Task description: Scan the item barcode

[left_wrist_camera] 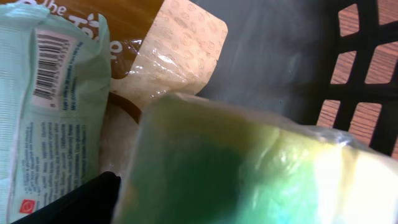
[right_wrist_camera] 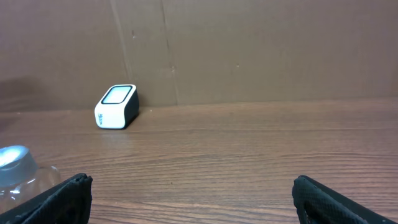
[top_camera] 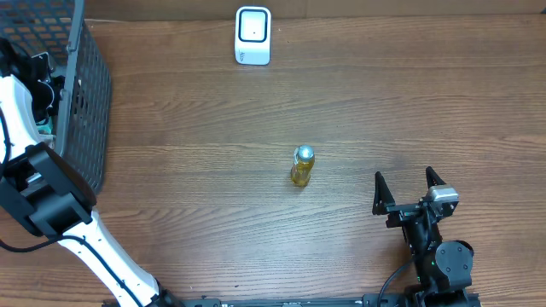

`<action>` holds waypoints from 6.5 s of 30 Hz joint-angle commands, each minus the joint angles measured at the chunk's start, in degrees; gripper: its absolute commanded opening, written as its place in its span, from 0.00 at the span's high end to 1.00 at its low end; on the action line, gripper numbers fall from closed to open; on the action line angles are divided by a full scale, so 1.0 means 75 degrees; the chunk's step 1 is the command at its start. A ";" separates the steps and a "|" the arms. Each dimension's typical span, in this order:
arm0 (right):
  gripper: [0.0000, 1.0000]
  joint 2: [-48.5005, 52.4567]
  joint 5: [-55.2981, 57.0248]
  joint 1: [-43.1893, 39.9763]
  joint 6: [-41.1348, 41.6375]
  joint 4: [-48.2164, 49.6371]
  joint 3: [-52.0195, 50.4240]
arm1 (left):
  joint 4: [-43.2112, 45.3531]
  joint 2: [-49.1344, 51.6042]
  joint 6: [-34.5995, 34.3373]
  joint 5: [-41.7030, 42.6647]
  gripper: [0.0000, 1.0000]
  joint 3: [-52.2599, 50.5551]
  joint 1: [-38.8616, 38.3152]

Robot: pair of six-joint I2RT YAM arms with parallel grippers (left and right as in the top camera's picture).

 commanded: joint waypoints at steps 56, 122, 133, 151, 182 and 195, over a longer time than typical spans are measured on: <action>0.00 -0.0076 -0.0015 -0.0050 -0.0035 0.0020 -0.0082 | -0.4878 -0.2323 -0.2652 -0.0402 0.69 0.3943 -0.5569; 0.00 -0.0076 -0.0015 -0.0050 -0.0032 0.0020 -0.0082 | -0.5074 0.0624 -0.4538 -0.3503 0.87 0.3943 -0.8215; 0.00 -0.0076 -0.0015 -0.0050 -0.0032 0.0020 -0.0082 | -0.5141 0.0125 -0.4567 -0.3418 0.88 0.3946 -0.8358; 0.00 -0.0076 -0.0015 -0.0050 -0.0032 0.0020 -0.0082 | -0.5141 -0.1399 -0.4182 -0.3363 0.89 0.3663 -0.8355; 0.00 -0.0076 -0.0015 -0.0050 -0.0035 0.0020 -0.0082 | 0.1244 -0.3800 -0.4943 -0.2328 0.85 -0.4089 -0.7944; 0.00 -0.0076 -0.0015 -0.0050 -0.0035 0.0020 -0.0082 | 0.2865 -0.3789 -0.5042 -0.2066 0.76 -0.5677 -0.8023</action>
